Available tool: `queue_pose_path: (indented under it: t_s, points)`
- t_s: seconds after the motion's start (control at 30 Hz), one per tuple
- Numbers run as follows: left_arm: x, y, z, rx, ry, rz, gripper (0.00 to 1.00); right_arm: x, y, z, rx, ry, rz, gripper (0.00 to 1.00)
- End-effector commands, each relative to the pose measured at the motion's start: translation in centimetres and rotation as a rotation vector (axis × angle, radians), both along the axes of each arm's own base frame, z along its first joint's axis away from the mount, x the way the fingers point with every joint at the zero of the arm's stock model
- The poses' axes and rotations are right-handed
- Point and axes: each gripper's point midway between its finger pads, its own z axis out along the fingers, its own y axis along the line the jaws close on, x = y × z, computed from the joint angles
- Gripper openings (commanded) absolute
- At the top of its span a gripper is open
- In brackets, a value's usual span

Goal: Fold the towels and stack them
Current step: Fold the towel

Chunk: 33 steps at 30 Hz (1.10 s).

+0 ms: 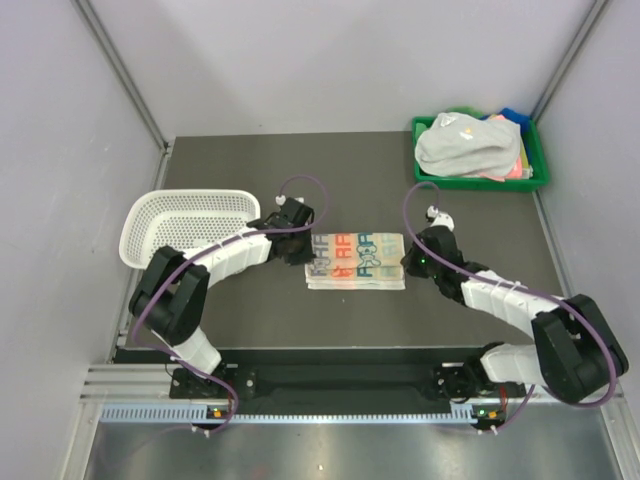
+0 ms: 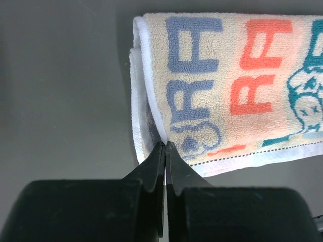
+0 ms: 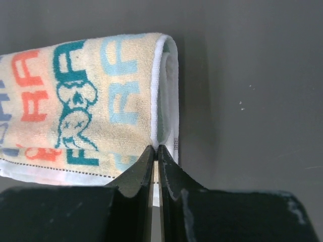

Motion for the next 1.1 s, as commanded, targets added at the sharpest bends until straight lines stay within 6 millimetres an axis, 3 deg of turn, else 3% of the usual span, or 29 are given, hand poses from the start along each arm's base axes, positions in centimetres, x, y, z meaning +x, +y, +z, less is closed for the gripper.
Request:
queue_pose_path:
  t_s: [0.0,0.4,0.53,1.07]
  points:
    - [0.6,0.0,2.5,-0.006,-0.054,0.0,0.0,0.9,1.0,3.3,0.033,-0.076,0.023,0.04]
    - [-0.4,0.6,3.7,-0.024,-0.064,0.003,0.0,-0.7,1.3,4.0,0.06,-0.086,0.038,0.03]
    - [-1.0,0.7,3.7,-0.037,-0.059,0.001,0.0,-1.7,1.1,3.3,0.048,-0.061,0.04,0.03]
    - [-4.2,1.1,1.3,-0.07,-0.004,-0.015,0.0,-4.0,0.7,0.6,0.052,-0.016,0.021,0.03]
